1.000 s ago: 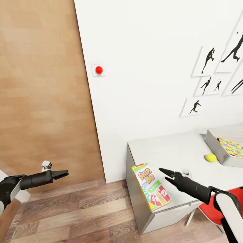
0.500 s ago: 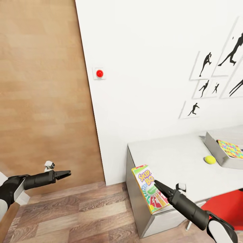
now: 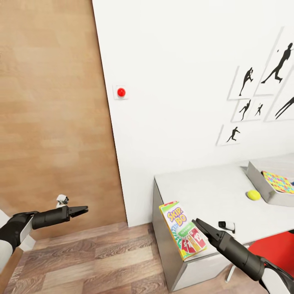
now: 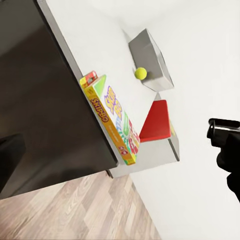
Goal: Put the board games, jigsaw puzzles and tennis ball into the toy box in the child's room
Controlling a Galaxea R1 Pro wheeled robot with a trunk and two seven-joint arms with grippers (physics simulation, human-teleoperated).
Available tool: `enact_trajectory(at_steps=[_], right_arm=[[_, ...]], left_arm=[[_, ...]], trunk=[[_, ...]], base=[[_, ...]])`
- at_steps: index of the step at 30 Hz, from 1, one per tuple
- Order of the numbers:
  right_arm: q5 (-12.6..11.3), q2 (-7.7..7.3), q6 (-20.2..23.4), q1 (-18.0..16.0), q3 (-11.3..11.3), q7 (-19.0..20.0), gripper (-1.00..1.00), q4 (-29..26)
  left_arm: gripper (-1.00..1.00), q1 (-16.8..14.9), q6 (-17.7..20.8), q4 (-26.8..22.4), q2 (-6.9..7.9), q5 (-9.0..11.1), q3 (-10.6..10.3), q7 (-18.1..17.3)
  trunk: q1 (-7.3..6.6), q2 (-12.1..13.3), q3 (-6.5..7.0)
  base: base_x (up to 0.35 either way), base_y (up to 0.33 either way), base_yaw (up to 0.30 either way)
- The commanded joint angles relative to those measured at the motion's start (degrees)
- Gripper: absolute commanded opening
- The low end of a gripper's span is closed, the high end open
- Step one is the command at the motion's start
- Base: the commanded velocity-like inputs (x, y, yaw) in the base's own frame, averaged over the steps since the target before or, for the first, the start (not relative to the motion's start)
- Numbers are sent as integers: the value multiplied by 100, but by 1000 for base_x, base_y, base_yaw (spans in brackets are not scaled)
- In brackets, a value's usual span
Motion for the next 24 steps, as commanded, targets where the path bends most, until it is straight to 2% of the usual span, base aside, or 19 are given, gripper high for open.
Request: enact_trajectory(at_steps=[1, 5, 12, 17, 24], right_arm=[[-30, -39, 34, 0, -22, 20, 100, 1], [-34, -97, 35, 5, -88, 71, 100, 1], [-44, -101, 35, 7, -347, 188, 100, 0], [-46, -99, 30, 7, -418, 257, 100, 0], [-46, -74, 43, 7, -430, 300, 100, -7]], left_arm=[[100, -3, 60, -6, -17, 5, 4, -9], [100, -2, 59, -8, -44, -5, 2, 52], [100, -2, 52, -8, -52, -10, 16, 286], [100, -3, 51, -8, -70, -10, 10, 345], [100, -5, -15, -9, -171, -10, 6, 371]], trunk=[[4, -11, -6], [4, -11, 11], [4, -11, 22], [4, -11, 23], [4, -11, 24]], base=[[0, 0, 0], [0, 0, 0], [39, -81, 0], [78, -231, 0], [65, -153, 0]])
